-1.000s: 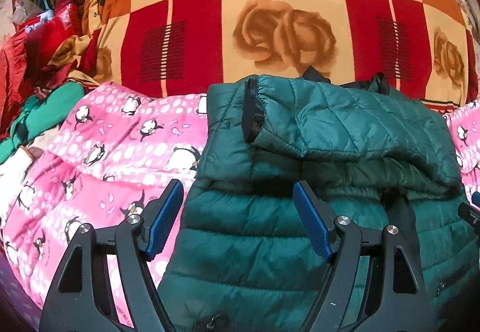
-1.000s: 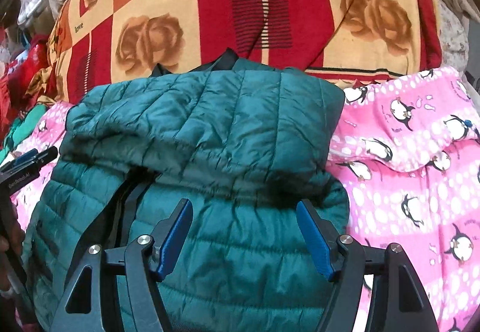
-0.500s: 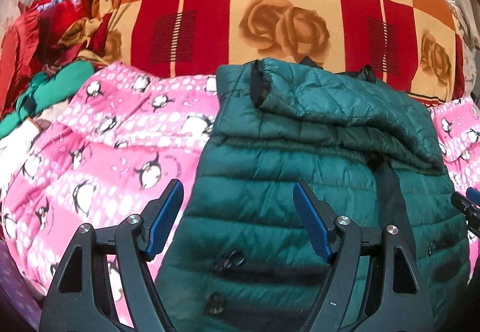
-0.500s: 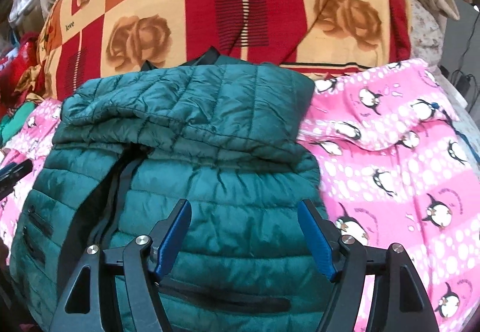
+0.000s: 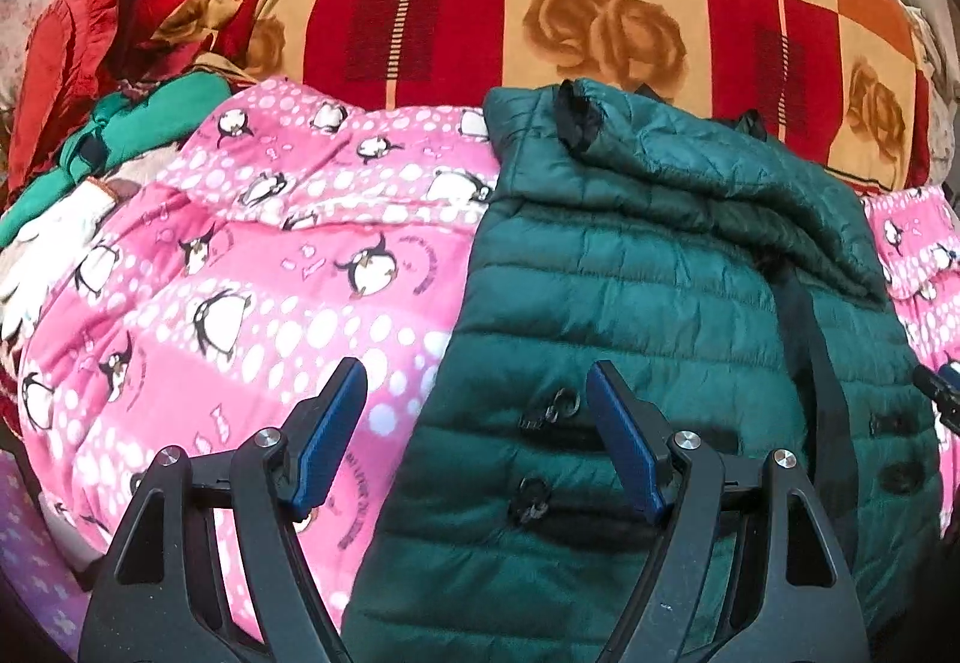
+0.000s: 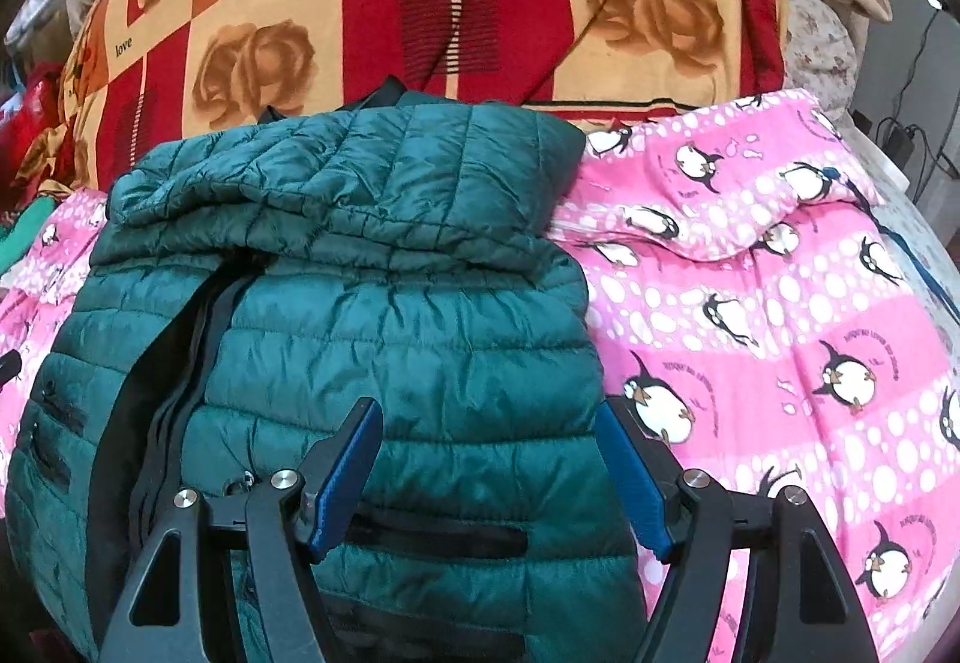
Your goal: Fold large clothes
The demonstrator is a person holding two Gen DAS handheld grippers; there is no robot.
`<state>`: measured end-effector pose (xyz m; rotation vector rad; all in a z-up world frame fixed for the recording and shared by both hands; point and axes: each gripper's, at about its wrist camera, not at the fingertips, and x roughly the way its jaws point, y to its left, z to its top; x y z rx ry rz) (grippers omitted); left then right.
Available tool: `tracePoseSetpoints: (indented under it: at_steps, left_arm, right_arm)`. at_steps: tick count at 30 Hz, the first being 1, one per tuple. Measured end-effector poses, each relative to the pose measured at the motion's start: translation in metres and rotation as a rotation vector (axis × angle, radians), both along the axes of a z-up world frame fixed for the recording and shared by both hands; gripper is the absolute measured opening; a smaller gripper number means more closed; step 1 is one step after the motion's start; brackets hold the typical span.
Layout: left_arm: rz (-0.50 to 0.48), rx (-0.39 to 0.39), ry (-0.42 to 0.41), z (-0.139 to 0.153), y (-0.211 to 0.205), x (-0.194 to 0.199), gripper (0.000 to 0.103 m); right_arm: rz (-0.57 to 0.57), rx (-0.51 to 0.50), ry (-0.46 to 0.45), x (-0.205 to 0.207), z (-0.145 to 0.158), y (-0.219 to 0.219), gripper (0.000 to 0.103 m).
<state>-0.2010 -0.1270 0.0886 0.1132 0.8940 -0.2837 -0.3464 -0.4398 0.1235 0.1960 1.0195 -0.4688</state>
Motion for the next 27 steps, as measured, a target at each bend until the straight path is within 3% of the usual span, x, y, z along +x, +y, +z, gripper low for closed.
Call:
tracePoseSetpoints:
  at_steps: [21,27]
  left_arm:
    - [-0.027,-0.047,0.169,-0.026,0.053,-0.033,0.076]
    - [-0.018,-0.063,0.178,-0.026,0.061,-0.038,0.076]
  right_arm:
    - [0.012,0.023,0.04,-0.05,0.003,0.015,0.071]
    - [0.021,0.031,0.052,-0.064,0.002,0.024,0.071]
